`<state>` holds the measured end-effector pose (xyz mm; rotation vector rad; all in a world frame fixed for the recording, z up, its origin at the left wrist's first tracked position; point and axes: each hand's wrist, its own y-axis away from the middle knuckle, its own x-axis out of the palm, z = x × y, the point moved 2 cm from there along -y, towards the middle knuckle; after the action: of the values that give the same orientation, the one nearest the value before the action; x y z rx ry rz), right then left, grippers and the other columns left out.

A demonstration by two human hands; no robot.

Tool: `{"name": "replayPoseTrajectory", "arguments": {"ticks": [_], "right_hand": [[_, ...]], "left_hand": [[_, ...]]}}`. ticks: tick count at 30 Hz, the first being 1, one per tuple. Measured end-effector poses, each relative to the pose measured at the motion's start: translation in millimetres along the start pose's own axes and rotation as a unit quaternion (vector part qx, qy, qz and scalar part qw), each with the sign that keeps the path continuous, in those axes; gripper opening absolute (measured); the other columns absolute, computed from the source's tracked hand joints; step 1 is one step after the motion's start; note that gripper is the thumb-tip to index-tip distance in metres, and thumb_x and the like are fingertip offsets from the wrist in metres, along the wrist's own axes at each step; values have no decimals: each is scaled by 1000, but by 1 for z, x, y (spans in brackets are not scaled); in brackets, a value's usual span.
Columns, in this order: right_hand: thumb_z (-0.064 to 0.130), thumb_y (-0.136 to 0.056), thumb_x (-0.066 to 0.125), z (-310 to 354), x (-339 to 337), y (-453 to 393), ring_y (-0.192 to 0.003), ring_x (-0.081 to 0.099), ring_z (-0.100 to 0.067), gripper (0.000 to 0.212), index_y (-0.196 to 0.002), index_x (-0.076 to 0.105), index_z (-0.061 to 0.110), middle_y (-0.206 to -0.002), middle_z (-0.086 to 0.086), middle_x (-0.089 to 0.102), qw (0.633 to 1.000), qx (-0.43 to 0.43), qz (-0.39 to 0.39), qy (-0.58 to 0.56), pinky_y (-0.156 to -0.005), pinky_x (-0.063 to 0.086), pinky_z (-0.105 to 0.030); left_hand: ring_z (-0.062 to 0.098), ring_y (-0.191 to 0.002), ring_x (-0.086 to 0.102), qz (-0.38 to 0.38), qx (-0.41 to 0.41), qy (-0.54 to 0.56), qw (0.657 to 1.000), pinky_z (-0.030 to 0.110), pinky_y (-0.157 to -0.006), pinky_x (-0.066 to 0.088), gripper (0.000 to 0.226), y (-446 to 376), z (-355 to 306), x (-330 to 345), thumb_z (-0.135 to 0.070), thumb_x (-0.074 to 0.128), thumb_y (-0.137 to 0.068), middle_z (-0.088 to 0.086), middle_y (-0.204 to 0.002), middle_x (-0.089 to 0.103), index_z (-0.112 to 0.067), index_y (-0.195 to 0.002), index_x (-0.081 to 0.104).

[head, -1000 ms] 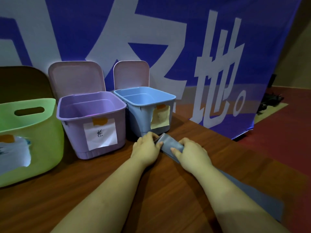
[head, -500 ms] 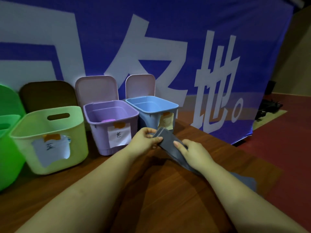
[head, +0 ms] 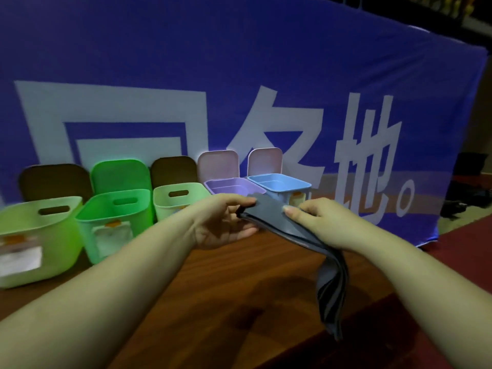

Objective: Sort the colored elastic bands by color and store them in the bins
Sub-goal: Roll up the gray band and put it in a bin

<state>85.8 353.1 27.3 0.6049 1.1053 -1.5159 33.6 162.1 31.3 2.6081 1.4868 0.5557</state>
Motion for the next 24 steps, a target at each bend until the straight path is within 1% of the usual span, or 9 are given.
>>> {"name": "replayPoseTrajectory", "arguments": {"ticks": [6,8,11,14,16,18,20,21,24], "right_hand": [[56,-89,38,74,18,58,-48,51,1,49,-60,59,22,-50,10,56,972,-42,82,-214,-56,37,-17],[56,-84,37,91,39,76,-53,54,3,50,-71,68,18,-55,9,61,948,-53,115,-293,-56,40,-12],[54,-75,42,101,86,99,-47,53,5,41,-66,64,21,-52,10,60,892,-33,161,-421,-52,40,-9],[75,-57,61,93,140,117,-64,55,7,55,-81,64,26,-74,14,63,852,42,180,-490,-65,40,-14],[69,-62,56,96,162,128,-91,56,-1,54,-100,60,30,-100,13,59,831,49,216,-510,-87,43,-26],[51,-77,47,104,171,135,-111,49,2,40,-112,52,33,-116,19,53,832,46,222,-506,-102,35,-20],[32,-93,46,113,171,140,-96,53,15,17,-106,56,31,-100,31,59,844,16,210,-492,-84,37,-1],[26,-95,50,116,170,141,-88,58,13,11,-98,60,30,-86,29,65,853,-14,193,-484,-77,40,-1],[16,-88,64,115,164,139,-83,63,1,12,-85,63,27,-87,15,67,890,-64,45,-450,-71,45,-7]], "left_hand": [[13,-60,69,7,49,49,998,21,-54,57,25,106,10,-8,-15,66,-63,5,-75,69,-8,-87,67],[11,-57,67,-3,47,77,996,21,-55,56,22,130,26,-10,-15,67,-61,4,-71,69,-8,-81,70],[11,-52,65,-26,26,119,992,20,-53,54,13,157,59,-18,-14,67,-58,5,-65,67,-7,-68,72],[11,-48,62,-61,8,159,985,18,-49,52,8,177,95,-27,-14,64,-60,4,-60,65,-10,-58,71],[12,-45,62,-82,8,197,977,19,-46,52,9,187,116,-33,-14,63,-59,4,-58,64,-10,-54,70],[12,-45,62,-104,18,224,969,19,-45,51,8,195,132,-36,-14,65,-57,5,-57,64,-9,-55,70],[13,-47,62,-135,36,236,962,18,-44,51,10,199,144,-40,-14,66,-55,6,-60,64,-7,-61,71],[13,-48,62,-148,45,240,958,18,-45,51,15,201,149,-42,-14,66,-56,7,-63,64,-6,-67,71],[12,-49,61,-185,65,231,953,17,-45,51,31,203,159,-46,-14,67,-56,7,-66,61,-7,-86,64]]}}
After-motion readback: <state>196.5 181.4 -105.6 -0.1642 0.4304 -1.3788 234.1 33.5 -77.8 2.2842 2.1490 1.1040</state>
